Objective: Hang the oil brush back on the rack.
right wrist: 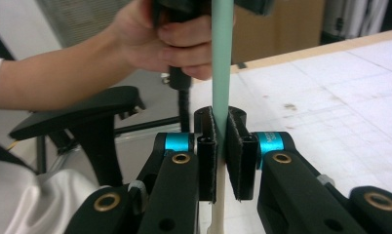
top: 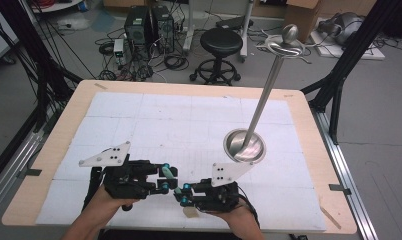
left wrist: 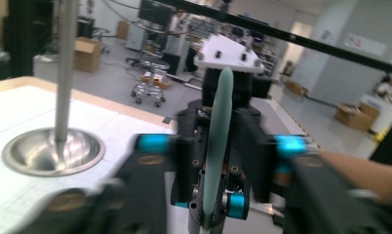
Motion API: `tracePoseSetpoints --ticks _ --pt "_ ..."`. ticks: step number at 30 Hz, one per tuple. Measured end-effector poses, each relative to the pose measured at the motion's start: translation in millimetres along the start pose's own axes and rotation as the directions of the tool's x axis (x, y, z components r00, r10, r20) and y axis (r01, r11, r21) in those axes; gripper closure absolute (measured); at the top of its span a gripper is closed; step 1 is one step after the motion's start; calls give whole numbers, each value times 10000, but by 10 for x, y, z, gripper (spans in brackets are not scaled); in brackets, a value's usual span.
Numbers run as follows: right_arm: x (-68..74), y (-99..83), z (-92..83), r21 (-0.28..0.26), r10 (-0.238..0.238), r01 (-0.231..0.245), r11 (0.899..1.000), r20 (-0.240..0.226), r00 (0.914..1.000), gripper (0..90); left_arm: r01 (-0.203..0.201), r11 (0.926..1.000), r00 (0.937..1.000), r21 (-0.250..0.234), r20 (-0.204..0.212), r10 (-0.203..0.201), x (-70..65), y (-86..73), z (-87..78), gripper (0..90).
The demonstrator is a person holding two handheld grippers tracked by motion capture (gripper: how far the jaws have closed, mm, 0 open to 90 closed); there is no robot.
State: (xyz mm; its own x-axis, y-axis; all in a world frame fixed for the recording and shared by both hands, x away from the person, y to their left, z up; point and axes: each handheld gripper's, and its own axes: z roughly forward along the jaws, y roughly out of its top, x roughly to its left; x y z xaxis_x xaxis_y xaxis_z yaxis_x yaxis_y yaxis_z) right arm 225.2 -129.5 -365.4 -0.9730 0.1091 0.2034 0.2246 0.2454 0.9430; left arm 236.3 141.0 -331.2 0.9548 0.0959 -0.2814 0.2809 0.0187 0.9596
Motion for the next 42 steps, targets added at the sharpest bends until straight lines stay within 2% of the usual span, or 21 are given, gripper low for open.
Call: tracePoseSetpoints --ticks 3,5,7,8,10,11,12,14,15,16,17,18,22,23,24,25,29,32,35,38,42 --pt "-23 -18 -57 -143 190 -183 9997 518 9985 839 -326 9985 9990 -428 -319 313 4 -13 -84 486" --pt "-33 -26 -103 -296 243 -221 9993 787 9966 839 -445 9971 9964 -621 -752 398 14 -39 -167 411" --pt "-42 -27 -162 -478 350 -297 9984 1152 9927 839 -616 9957 9905 -695 -1274 524 36 -83 -261 357" --pt "-56 -22 -194 -553 354 -284 9981 1312 9907 839 -674 9959 9851 -597 -1626 569 47 -110 -310 329" --pt "-77 -5 -266 -702 402 -291 9971 1632 9858 839 -699 9967 9704 -425 -2346 580 80 -170 -406 252" --pt "-91 5 -304 -829 467 -321 9960 1807 9824 839 -703 9973 9572 -217 -2827 613 104 -204 -470 202" --pt "-119 23 -357 -922 458 -270 9954 2078 9771 839 -756 9971 9492 -95 -3071 690 121 -222 -512 169" --pt "-157 51 -433 -1110 596 -335 9933 2412 9687 839 -817 9966 9268 -96 -3685 724 150 -298 -637 167" --pt "-171 66 -481 -1292 644 -304 9912 2676 9614 839 -810 9966 9249 -155 -3738 693 156 -321 -665 167" --pt "-175 68 -501 -1370 658 -288 9902 2737 9596 839 -769 9966 9202 -304 -3869 592 178 -380 -718 167" --pt "-188 77 -539 -1634 750 -281 9862 2887 9545 839 -753 9970 9136 -192 -4019 613 195 -416 -755 169" --pt "-203 94 -569 -1651 741 -237 9860 3062 9491 839 -718 9973 9039 -125 -4235 598 203 -451 -786 170" --pt "-197 162 -701 -2019 818 -86 9794 3571 9305 839 -673 9976 8823 -139 -4678 530 231 -589 -897 170" --pt "-199 181 -733 -2032 824 -60 9791 3697 9255 839 -666 9978 8733 -53 -4840 557 241 -606 -914 170" --pt "-208 207 -774 -2079 851 -30 9782 3871 9181 839 -663 9978 8709 -15 -4881 572 249 -610 -924 170" --pt "-215 224 -802 -2142 872 -6 9768 3951 9145 839 -628 9980 8679 -50 -4940 522 255 -613 -937 170" --pt "-252 337 -967 -2519 1011 125 9677 4331 8957 839 -717 9974 8665 -68 -4956 589 250 -627 -954 170" --pt "-280 427 -1091 -2824 1172 152 9592 4461 8873 839 -747 9972 8642 -65 -4994 615 248 -631 -962 170" --pt "-295 532 -1201 -2949 1163 280 9551 4602 8802 839 -754 9971 8613 -103 -5046 599 244 -636 -970 170" --pt "-297 627 -1292 -2913 1047 429 9557 4724 8752 839 -765 9971 8600 -18 -5061 651 243 -650 -965 171" --pt "-316 718 -1403 -3079 1077 506 9501 4757 8730 839 -797 9967 8641 150 -4974 766 238 -662 -932 171"
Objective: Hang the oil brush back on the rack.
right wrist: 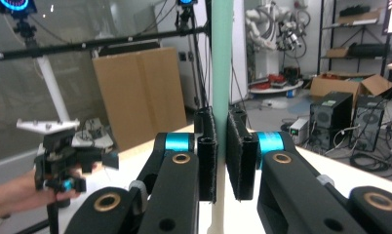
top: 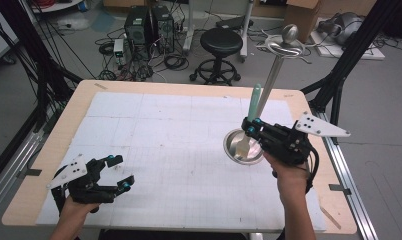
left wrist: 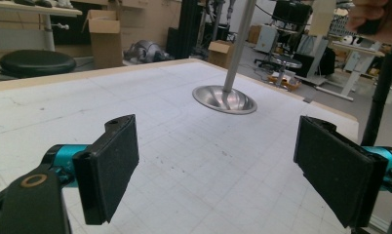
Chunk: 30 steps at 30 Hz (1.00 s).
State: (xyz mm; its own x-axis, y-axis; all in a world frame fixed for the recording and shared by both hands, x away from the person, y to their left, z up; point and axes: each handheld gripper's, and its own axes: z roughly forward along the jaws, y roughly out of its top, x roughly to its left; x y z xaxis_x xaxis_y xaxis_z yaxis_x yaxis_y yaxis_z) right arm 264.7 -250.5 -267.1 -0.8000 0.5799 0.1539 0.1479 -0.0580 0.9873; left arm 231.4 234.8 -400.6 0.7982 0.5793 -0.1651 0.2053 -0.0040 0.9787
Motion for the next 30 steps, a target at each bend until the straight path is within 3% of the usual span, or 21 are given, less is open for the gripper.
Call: tracePoseSetpoints --ticks 9,18,30 --pt "-153 150 -3 -703 372 -393 9968 -301 9989 839 -3 10000 10000 41 90 2 -7 -4 -1 172" --pt "-229 197 53 -647 466 -473 9968 -126 9988 839 91 9999 9998 96 191 -93 -8 -15 7 174" --pt "-300 250 -32 -718 553 -542 9959 131 9984 839 173 9998 9995 -30 275 -172 -14 -10 13 174"
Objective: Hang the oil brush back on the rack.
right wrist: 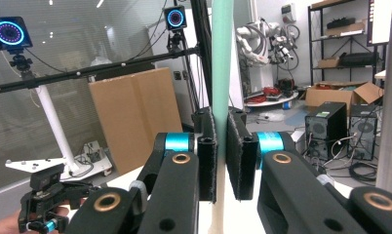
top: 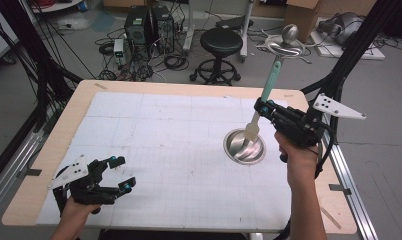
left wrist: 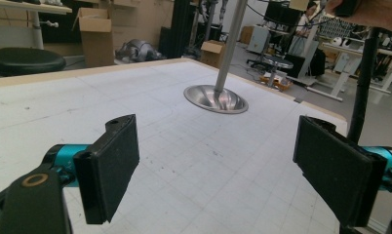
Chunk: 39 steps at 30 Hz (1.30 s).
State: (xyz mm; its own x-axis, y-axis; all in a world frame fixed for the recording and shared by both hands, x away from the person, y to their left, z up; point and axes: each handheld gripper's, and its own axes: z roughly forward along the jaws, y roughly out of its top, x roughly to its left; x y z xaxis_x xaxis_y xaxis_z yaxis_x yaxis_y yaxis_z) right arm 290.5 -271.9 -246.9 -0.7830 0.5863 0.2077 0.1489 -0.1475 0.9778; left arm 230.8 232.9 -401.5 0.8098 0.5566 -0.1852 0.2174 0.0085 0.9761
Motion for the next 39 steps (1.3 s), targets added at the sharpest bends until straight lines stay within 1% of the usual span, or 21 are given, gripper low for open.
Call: tracePoseSetpoints --ticks 7,12,15,17,19,23,28,30,35,37,38,39 --pt "-42 2 29 -87 165 -165 9998 -39 9999 839 11 10000 10000 60 72 -11 -14 -5 8 174" --pt "-69 -3 38 61 158 -158 9999 7 9999 839 -66 9998 9999 169 135 64 -26 -20 0 174" --pt "-67 -2 28 -123 247 -248 9996 -69 9997 839 -20 10000 9999 85 165 19 -34 -19 -4 174" --pt "-67 0 31 -61 197 -198 9998 -41 9998 839 -37 9999 9998 109 189 35 -33 -20 -1 174" --pt "-78 -1 30 -69 261 -262 9996 -44 9996 839 -24 9999 9998 104 185 22 -30 -21 0 174" --pt "-100 3 17 -200 330 -329 9993 64 9994 839 -6 10000 9998 62 174 5 -29 -19 -8 174" --pt "-125 15 24 -45 374 -373 9993 177 9991 839 28 10000 9998 61 173 -29 -23 -21 -3 174" --pt "-144 12 26 -13 461 -461 9989 204 9987 839 18 10000 9998 58 177 -19 -23 -20 -5 174" --pt "-185 5 37 26 519 -521 9986 420 9978 839 80 10000 9999 -11 151 -80 -19 -19 -14 175" --pt "-185 -3 36 184 461 -472 9987 561 9974 833 78 10000 9999 -1 133 -78 -16 -19 -16 174" --pt "-179 -10 32 183 411 -424 9989 680 9968 830 97 9999 9998 -76 158 -96 -14 -20 -18 175" --pt "-172 -15 20 172 381 -396 9991 783 9962 793 134 9998 9998 -143 176 -131 -15 -20 -20 174"
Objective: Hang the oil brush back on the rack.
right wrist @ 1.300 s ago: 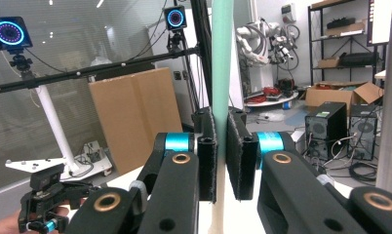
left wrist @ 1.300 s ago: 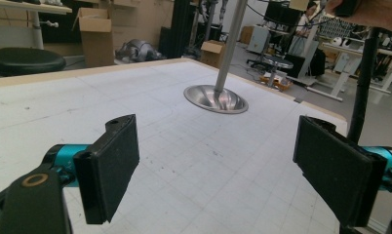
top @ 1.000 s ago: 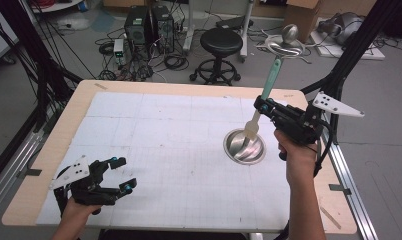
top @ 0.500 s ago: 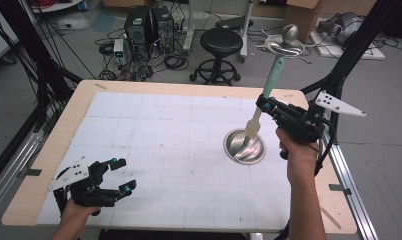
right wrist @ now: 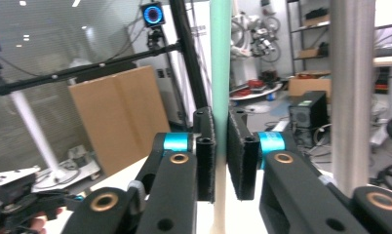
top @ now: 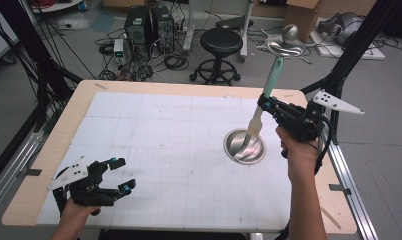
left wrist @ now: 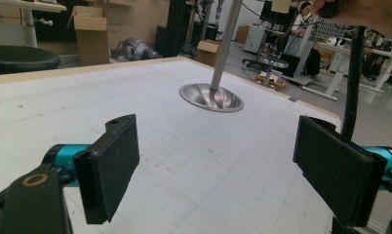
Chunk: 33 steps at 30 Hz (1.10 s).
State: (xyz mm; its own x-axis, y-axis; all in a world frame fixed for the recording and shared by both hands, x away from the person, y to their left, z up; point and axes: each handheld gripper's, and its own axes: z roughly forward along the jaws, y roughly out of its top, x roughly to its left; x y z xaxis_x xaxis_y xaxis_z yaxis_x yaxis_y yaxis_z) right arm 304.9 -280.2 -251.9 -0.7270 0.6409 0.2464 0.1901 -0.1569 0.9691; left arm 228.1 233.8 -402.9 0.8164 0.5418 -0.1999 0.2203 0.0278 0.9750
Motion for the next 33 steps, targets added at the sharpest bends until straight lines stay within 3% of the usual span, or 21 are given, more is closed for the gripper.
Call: tracePoseSetpoints --ticks 1,2,4,6,7,10,13,19,24,29,33 --pt "7 -6 -9 -20 28 -27 10000 184 9998 714 10 10000 10000 -88 -14 -10 4 1 -6 174" --pt "18 -17 -28 102 -34 27 9999 652 9979 608 44 9999 10000 -129 -19 -44 6 1 -10 174" --pt "51 -43 -52 296 -313 273 9992 1441 9891 479 103 9998 9999 -174 -75 -105 17 -3 -20 174" --pt "110 -88 -91 399 -822 754 9964 2138 9734 384 129 9998 9998 -134 -163 -131 27 -12 -22 174" --pt "143 -116 -112 485 -1128 1038 9934 2536 9607 339 155 9998 9997 -114 -182 -157 29 -15 -23 174" --pt "211 -233 -185 1005 -1750 1512 9834 3032 9367 274 105 9999 9996 -74 -256 -107 33 -14 -28 174" --pt "246 -406 -259 1364 -1558 1191 9835 3013 9407 211 102 9999 9993 -33 -370 -103 42 -13 -32 175" --pt "351 -922 -473 1973 -1660 1102 9741 2936 9414 173 103 9999 9983 -99 -565 -109 55 -10 -52 178" --pt "446 -1305 -678 2360 -1681 1053 9660 2647 9496 168 109 9999 9978 -77 -656 -114 64 -13 -48 178" --pt "470 -1505 -824 2590 -1785 1063 9600 2738 9451 166 117 9999 9974 -126 -712 -125 66 -16 -44 179" --pt "468 -1564 -910 2604 -1665 894 9614 2911 9421 167 169 9997 9963 -166 -835 -183 89 -17 -38 179"
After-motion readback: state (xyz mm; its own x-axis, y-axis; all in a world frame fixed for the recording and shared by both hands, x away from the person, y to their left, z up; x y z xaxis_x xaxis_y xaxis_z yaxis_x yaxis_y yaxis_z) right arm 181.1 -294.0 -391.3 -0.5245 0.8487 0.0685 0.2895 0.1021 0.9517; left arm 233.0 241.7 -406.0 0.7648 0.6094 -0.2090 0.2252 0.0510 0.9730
